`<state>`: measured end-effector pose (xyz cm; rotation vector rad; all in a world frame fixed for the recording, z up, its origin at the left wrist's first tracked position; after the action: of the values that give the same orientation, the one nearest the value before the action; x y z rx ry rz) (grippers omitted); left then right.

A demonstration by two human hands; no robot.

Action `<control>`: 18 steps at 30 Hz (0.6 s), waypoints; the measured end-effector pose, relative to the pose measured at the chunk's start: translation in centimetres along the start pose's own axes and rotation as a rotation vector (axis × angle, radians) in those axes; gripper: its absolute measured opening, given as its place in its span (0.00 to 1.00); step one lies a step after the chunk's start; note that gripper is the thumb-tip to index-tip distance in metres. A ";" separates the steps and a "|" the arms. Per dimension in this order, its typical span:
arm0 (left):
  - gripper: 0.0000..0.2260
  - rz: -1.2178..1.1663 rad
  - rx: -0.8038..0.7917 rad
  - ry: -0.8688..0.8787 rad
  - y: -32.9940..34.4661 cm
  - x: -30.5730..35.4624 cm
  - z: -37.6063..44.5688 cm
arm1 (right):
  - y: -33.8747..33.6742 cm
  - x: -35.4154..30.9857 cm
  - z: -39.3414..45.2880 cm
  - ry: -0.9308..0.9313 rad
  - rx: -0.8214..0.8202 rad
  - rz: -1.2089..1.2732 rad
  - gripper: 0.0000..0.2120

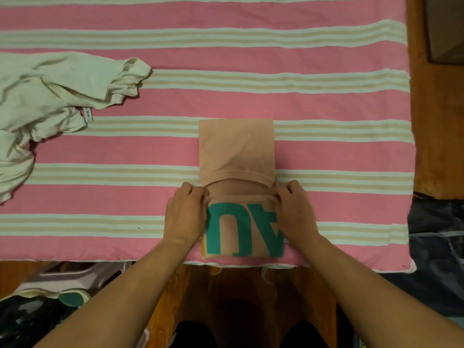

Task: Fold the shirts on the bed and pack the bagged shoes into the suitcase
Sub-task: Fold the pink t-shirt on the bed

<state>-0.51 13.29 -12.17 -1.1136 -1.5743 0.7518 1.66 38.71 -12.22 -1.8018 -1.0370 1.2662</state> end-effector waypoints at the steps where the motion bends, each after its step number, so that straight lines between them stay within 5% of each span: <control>1: 0.06 -0.011 0.033 -0.006 -0.1 0.2 0.1 | 0.0 0.0 0.3 0.005 0.024 0.018 0.08; 6: 0.10 0.103 0.023 0.058 -0.7 1.2 0.1 | -0.2 -0.3 0.9 0.054 0.052 0.011 0.06; 10: 0.15 0.215 -0.126 0.734 -0.5 1.1 -3.1 | -1.6 -1.1 -1.9 -0.345 0.045 -0.202 0.10; 13: 0.28 0.373 -0.330 0.910 0.8 -0.2 -4.9 | -0.6 -0.5 -5.9 -0.642 -0.211 -0.348 0.26; 16: 0.35 0.626 -0.473 0.917 2.0 -1.4 -5.3 | 1.0 1.4 -7.3 -0.627 -0.447 -0.524 0.43; 18: 0.33 0.703 -0.497 0.903 2.5 -1.1 -5.6 | 1.5 1.6 -7.1 -0.626 -0.517 -0.640 0.46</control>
<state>5.66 12.90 -13.18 -2.0530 -0.5738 0.1804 9.08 38.88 -12.15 -1.2033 -2.2408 1.2217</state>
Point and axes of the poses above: each hand's wrist, its own z-axis towards the middle knuckle, its own y-axis out of the palm, x = y × z, the point moved 1 cm from there along z, towards the middle knuckle, and after that the axes turned 2 degrees about x, right-handed, at the moved point
